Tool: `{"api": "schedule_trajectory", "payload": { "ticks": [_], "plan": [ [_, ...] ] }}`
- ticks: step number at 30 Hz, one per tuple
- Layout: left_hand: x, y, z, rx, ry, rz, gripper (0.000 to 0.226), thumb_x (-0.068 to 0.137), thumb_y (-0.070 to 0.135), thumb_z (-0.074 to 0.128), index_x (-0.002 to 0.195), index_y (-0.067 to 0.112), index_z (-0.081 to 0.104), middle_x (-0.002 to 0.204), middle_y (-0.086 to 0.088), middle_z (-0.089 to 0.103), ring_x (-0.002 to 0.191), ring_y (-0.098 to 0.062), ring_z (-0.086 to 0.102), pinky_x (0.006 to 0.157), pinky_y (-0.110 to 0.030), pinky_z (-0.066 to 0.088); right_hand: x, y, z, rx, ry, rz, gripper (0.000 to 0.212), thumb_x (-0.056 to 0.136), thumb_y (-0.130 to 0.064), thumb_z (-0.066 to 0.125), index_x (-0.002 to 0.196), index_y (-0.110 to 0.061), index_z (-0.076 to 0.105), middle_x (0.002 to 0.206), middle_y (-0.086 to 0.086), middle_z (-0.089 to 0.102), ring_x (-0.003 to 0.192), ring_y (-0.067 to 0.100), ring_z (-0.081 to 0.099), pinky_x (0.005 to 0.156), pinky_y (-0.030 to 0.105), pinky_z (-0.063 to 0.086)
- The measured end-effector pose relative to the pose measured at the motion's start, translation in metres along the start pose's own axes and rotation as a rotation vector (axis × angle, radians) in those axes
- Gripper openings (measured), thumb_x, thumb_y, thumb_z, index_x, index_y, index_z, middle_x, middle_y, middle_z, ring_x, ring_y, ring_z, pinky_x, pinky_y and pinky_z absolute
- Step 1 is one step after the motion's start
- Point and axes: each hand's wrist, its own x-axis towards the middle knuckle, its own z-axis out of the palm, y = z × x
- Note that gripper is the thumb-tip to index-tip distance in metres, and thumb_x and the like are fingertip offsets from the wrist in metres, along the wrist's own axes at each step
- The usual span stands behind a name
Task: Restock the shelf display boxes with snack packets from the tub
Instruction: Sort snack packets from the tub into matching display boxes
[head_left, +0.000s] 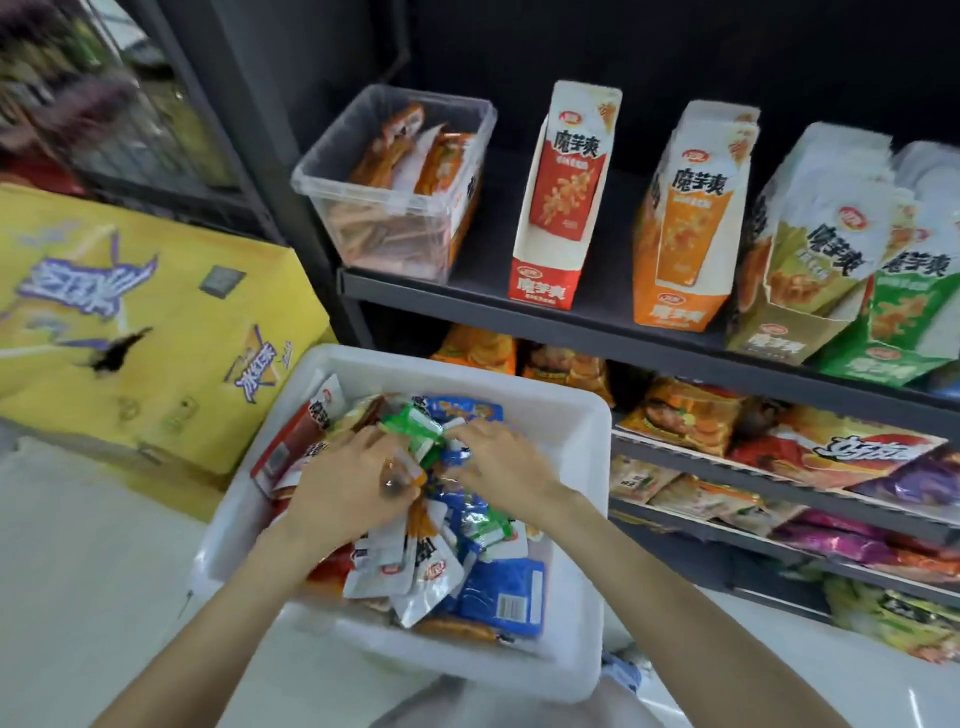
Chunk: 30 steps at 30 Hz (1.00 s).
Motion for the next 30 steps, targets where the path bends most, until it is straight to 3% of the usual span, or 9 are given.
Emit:
{"api": "schedule_trajectory", "payload": {
  "ticks": [6,8,11,15,20,22,24,28,30],
  "plan": [
    [-0.018,-0.013,0.007,0.026,-0.062,0.014,0.044,0.082,0.042,0.065,0.121,0.02,0.061,0.11,-0.004,0.067,0.1,-0.025,0.063,0.082,-0.035,0.047,0.019,-0.013,0.027,-0.209,-0.027,-0.34,0.055,0.084,-0.004,0.062,0.136,-0.021,0.052,0.148,-0.001,0.042,0.138,0.025,0.034,0.106,0.046,0.035],
    [-0.015,-0.02,0.006,0.022,-0.038,0.045,0.04,0.088,0.047,0.051,0.112,0.019,0.066,0.099,-0.006,0.071,0.09,-0.026,0.066,0.075,-0.036,0.051,0.021,-0.013,0.03,-0.242,0.001,-0.394,0.044,0.083,-0.006,0.066,0.124,-0.022,0.063,0.135,-0.001,0.057,0.129,0.027,0.047,0.099,0.048,0.042],
    [-0.018,-0.024,0.001,-0.044,-0.085,0.081,0.069,0.079,0.066,0.024,0.117,0.025,0.065,0.104,-0.002,0.071,0.09,-0.021,0.067,0.077,-0.035,0.052,0.019,-0.011,0.02,-0.241,0.099,-0.526,0.025,0.08,-0.016,0.067,0.102,-0.023,0.075,0.11,-0.005,0.071,0.111,0.028,0.062,0.089,0.041,0.048],
    [-0.023,-0.014,-0.009,-0.164,-0.184,0.124,0.079,0.069,0.084,0.03,0.125,0.035,0.057,0.119,0.011,0.062,0.106,-0.011,0.06,0.085,-0.031,0.049,-0.001,-0.006,-0.016,-0.241,0.165,-0.491,0.02,0.091,-0.029,0.054,0.095,-0.024,0.073,0.092,-0.005,0.072,0.095,0.022,0.065,0.076,0.031,0.048],
    [-0.013,0.017,-0.049,-0.53,0.471,-0.005,0.052,0.084,0.037,0.064,0.132,0.024,0.048,0.128,0.018,0.045,0.117,0.004,0.039,0.096,-0.008,0.029,-0.049,0.011,-0.063,0.375,0.572,0.005,0.014,0.098,-0.017,0.051,0.102,-0.013,0.065,0.075,-0.012,0.061,0.054,0.0,0.056,0.057,0.01,0.042],
    [-0.005,0.036,-0.06,-0.765,0.638,-0.119,0.047,0.085,0.024,0.066,0.128,0.024,0.048,0.126,0.015,0.049,0.116,0.004,0.045,0.098,-0.012,0.034,-0.06,0.013,-0.074,0.667,0.67,0.137,0.011,0.097,-0.015,0.05,0.099,-0.014,0.061,0.074,-0.007,0.06,0.05,0.001,0.056,0.05,0.01,0.043],
    [0.008,0.059,-0.066,-1.01,0.519,-0.179,0.047,0.084,0.025,0.067,0.127,0.027,0.047,0.124,0.014,0.053,0.113,0.002,0.051,0.095,-0.021,0.042,-0.069,0.013,-0.081,0.918,0.764,0.204,0.011,0.097,-0.017,0.05,0.095,-0.018,0.061,0.071,-0.003,0.061,0.051,0.004,0.054,0.047,0.015,0.045],
    [0.039,0.102,-0.068,-1.472,-0.091,-0.264,0.075,0.071,0.048,0.065,0.137,0.022,0.042,0.127,0.001,0.06,0.106,-0.012,0.063,0.095,-0.033,0.049,-0.079,0.012,-0.088,1.044,0.833,0.231,0.012,0.097,-0.02,0.05,0.098,-0.02,0.062,0.073,-0.004,0.062,0.055,0.006,0.055,0.049,0.02,0.048],
    [0.054,0.119,-0.065,-1.61,-0.108,-0.241,0.056,0.078,0.036,0.067,0.128,0.015,0.051,0.118,-0.006,0.066,0.098,-0.017,0.067,0.093,-0.036,0.052,-0.083,0.015,-0.089,1.005,0.853,0.248,0.011,0.097,-0.021,0.051,0.099,-0.022,0.061,0.076,-0.007,0.065,0.059,0.006,0.059,0.052,0.023,0.051]
  ]
}}
